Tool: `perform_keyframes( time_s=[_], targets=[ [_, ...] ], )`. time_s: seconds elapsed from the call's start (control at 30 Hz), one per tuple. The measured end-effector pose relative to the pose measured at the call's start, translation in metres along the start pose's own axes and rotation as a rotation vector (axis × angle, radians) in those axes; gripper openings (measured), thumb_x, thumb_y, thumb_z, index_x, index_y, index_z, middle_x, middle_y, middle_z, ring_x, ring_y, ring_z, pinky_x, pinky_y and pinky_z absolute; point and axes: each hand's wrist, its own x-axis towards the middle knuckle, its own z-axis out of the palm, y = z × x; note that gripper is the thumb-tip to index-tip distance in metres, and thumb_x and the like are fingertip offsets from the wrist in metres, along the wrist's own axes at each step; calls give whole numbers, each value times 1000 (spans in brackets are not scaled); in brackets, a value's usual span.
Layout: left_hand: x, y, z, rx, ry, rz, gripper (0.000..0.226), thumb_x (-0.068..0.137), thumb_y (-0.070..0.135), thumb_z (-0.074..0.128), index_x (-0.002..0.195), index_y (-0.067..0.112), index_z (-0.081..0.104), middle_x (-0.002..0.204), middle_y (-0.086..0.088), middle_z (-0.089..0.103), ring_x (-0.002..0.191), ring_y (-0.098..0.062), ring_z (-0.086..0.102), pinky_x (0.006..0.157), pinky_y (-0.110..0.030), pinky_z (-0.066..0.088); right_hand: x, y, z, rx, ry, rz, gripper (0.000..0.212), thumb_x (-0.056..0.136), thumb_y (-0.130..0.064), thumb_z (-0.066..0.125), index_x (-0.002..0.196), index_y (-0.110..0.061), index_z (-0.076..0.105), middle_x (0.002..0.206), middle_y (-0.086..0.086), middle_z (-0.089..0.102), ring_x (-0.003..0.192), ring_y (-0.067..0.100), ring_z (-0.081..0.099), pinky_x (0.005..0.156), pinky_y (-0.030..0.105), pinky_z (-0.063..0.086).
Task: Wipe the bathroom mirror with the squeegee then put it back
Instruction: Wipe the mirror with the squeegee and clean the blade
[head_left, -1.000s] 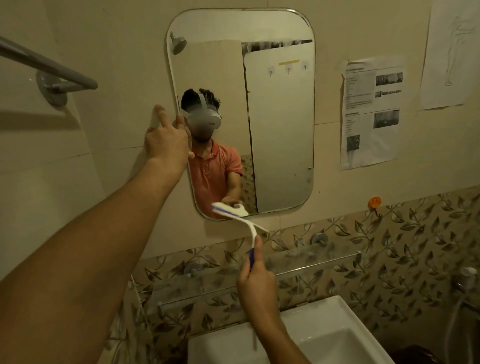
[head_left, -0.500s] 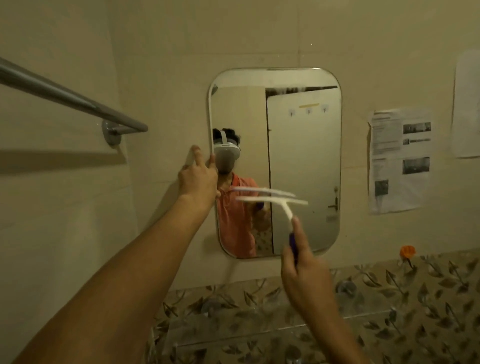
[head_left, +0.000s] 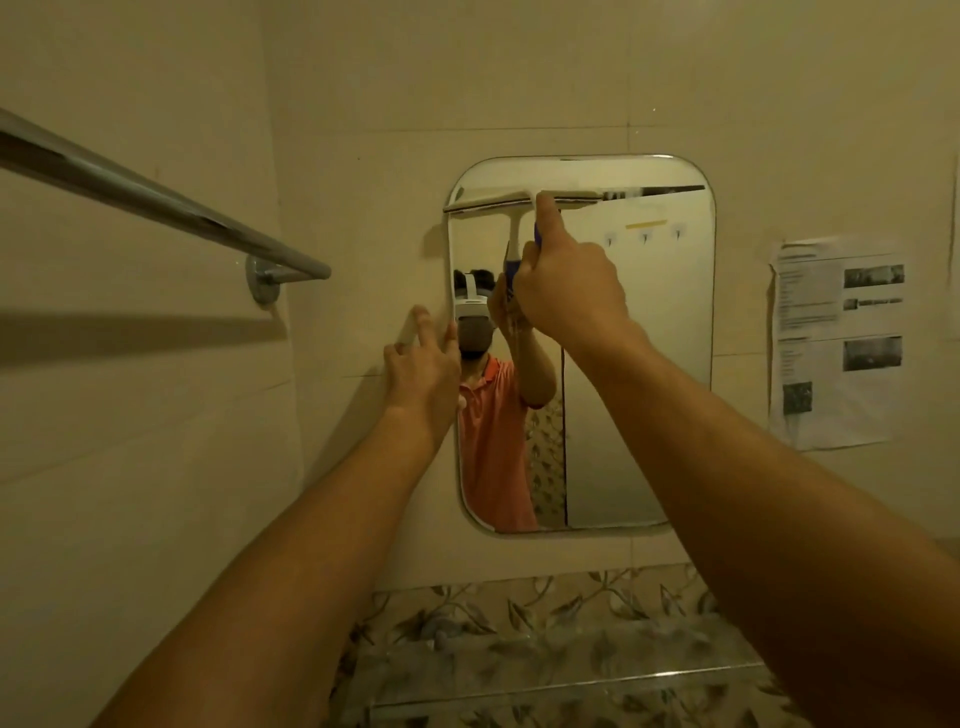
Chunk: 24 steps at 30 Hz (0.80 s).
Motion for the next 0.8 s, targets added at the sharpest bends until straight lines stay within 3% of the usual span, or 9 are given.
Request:
perform_keyframes(
  time_s=[0.17,0.3,0.43,0.53,0.63,0.73,0.8],
  targets=[
    [-2,-4,3,-15,-14,21,93,87,59,68,158,21,21,162,-28,-3,127,-38,53,117,-53,30,-14,4,17,-66,7,24,77,106,-23,44,161,-38,-7,85,12,62,73,27,64,66,45,61],
    [0,-14,11,17,7,33,104,84,66,65,160,21,11,164,-23,-1,136,-37,45,119,-50,27,-33,9,27,-55,17,48,77,105,-20,42,160,-39,-8,77,8,57,64,22,59,52,39,52],
    [-1,-28,7,-70,73,67,86,92,37,62,160,19,13,165,-17,12,138,-35,43,112,-47,38,-72,22,45,-13,-15,66,80,105,-25,46,158,-42,-12,73,3,55,57,17,56,44,30,40],
    [-3,-32,-1,-75,53,58,93,89,13,60,162,22,2,165,-14,15,133,-35,46,109,-45,41,-99,36,56,-14,-45,59,78,108,-29,41,156,-44,-19,73,4,56,56,18,56,44,31,43],
    [-6,-30,-2,-74,32,59,92,91,6,57,161,29,1,166,-13,12,129,-39,47,103,-43,45,-115,47,67,-33,-61,117,77,109,-29,37,155,-46,-23,77,7,57,60,21,57,49,36,50],
    [-6,-31,-5,-83,37,59,86,95,8,57,161,23,5,164,-15,17,127,-38,50,100,-42,47,-133,56,73,-89,-107,138,81,107,-28,40,155,-43,-23,79,9,60,64,25,60,61,45,59],
    [-3,-29,-11,-64,30,64,88,94,8,59,162,27,7,160,-17,22,117,-36,55,93,-41,50,-146,61,74,-112,-148,140,86,105,-29,45,156,-40,-24,80,8,58,66,25,60,62,43,58]
  ],
)
